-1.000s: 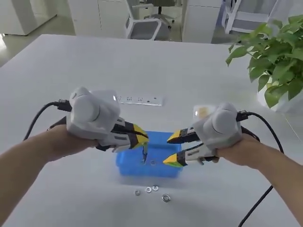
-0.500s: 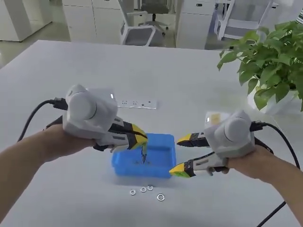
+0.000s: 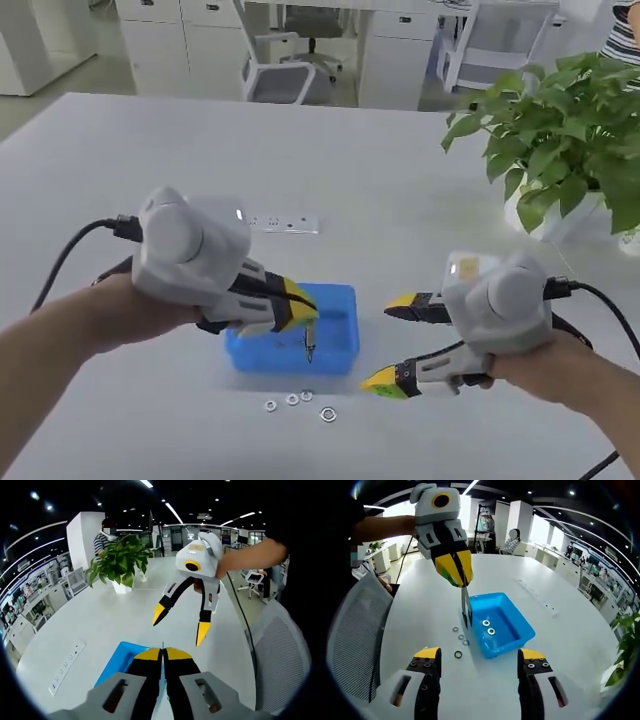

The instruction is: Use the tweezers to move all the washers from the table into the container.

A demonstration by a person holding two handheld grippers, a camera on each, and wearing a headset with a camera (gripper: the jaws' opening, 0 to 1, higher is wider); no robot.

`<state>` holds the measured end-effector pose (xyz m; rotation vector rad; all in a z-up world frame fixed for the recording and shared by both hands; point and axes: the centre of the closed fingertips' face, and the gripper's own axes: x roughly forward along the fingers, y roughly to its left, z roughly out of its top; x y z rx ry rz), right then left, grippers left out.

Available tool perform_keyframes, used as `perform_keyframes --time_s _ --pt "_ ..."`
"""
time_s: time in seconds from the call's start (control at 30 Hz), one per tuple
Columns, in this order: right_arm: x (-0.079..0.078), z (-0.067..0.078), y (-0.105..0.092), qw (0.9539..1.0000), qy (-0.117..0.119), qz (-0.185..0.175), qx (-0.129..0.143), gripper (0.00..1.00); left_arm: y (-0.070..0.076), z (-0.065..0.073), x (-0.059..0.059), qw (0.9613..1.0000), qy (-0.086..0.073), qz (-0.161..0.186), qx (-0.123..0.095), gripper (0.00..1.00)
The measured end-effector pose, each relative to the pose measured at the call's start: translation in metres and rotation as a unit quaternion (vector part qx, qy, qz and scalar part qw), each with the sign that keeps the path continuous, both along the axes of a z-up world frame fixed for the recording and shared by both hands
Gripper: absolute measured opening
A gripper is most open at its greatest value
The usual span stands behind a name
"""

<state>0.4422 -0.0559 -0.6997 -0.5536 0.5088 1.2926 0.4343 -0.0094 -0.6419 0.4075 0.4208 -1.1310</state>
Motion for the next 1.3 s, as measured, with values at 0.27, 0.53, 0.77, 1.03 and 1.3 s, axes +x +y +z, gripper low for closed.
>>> perform_keyframes --time_s 0.27,0.53,0.77,1.03,1.3 --pt "-0.009 -0.006 -0.006 0.9999 0.009 -0.011 0.003 0.67 -0.012 -0.006 -0.007 0.9999 0.007 -0.012 -0.004 0.05" --pt "-0.015 -0.013 -0.010 0.9998 0.011 -0.016 0.006 0.73 -0.022 -0.018 -0.017 0.9995 0.014 -0.028 -0.004 0.05" --pt "-0.019 -0.017 -0.010 0.9997 0.012 -0.018 0.009 0.75 -0.026 -0.028 -0.018 0.9991 0.020 -0.037 -0.006 0.05" --pt "-0.023 -0.025 -0.015 0.9995 0.021 -0.024 0.005 0.76 -0.031 -0.036 -0.021 0.9987 0.024 -0.046 -0.005 0.05" --pt "-0.026 -0.030 -0.018 0.9992 0.028 -0.028 0.004 0.76 -0.033 -0.044 -0.023 0.9983 0.029 -0.050 -0.001 0.05"
